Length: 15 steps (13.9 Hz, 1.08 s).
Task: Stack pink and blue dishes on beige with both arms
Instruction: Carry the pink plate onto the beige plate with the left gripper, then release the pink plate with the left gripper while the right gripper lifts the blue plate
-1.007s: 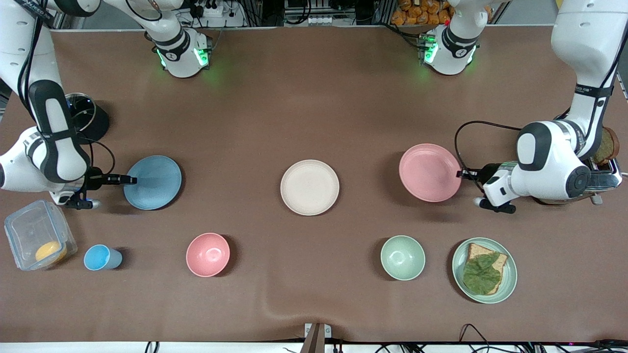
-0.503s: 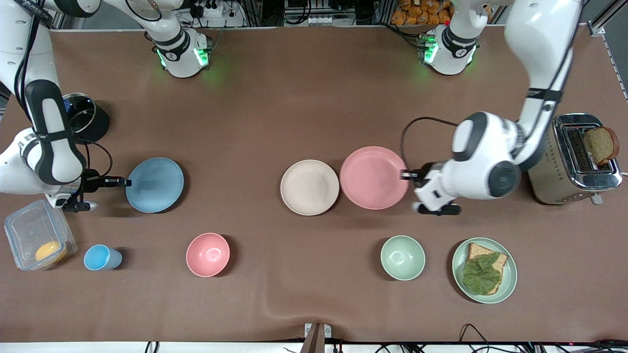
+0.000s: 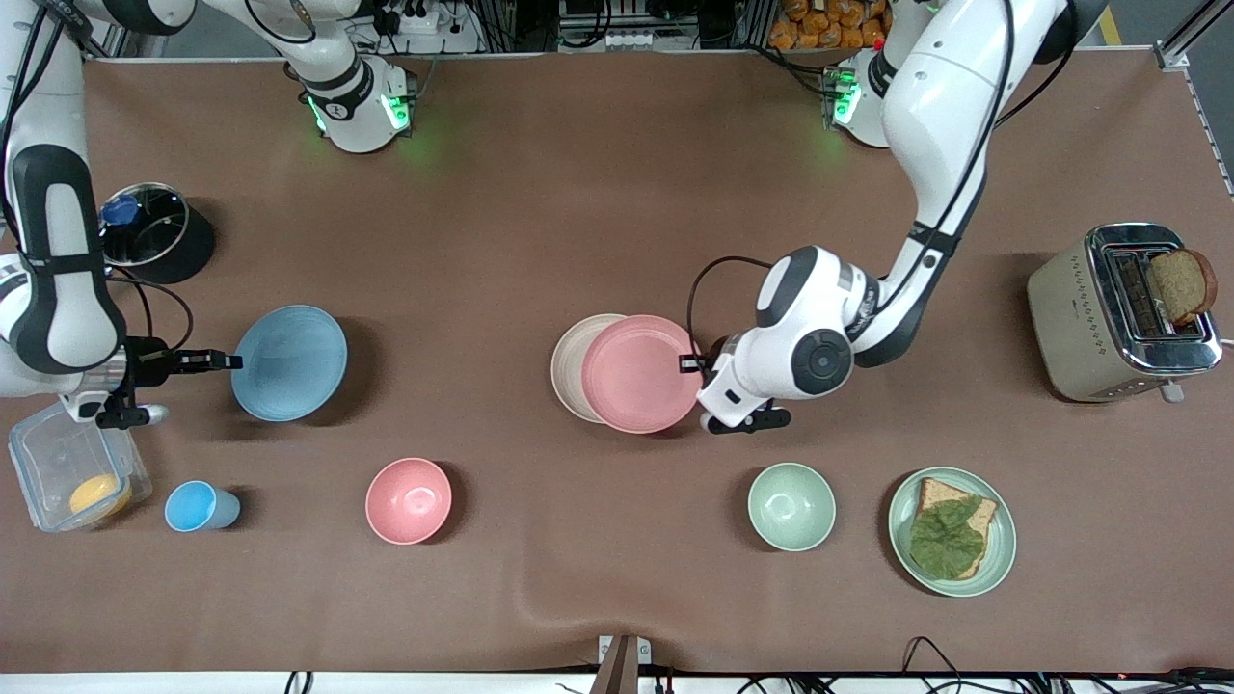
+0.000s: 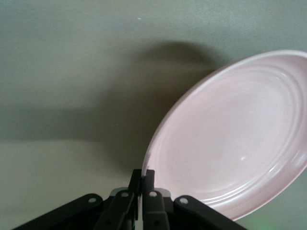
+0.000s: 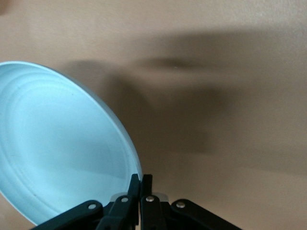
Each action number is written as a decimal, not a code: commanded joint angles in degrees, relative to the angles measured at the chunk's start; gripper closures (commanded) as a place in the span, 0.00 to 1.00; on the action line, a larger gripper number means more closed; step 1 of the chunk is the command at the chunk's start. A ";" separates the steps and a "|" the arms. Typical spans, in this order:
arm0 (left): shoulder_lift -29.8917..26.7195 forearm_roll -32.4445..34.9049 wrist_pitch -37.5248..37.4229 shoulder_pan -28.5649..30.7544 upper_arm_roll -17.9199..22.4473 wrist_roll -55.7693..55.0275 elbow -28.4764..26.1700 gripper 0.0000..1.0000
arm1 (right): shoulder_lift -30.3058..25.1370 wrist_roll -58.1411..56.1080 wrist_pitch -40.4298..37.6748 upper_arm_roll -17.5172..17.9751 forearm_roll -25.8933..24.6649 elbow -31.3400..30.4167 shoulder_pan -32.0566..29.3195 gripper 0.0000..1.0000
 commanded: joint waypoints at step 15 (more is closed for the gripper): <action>1.13 5.52 3.72 -5.14 2.09 -5.74 1.36 0.00 | 1.31 38.48 -6.22 0.96 8.53 9.12 22.16 1.00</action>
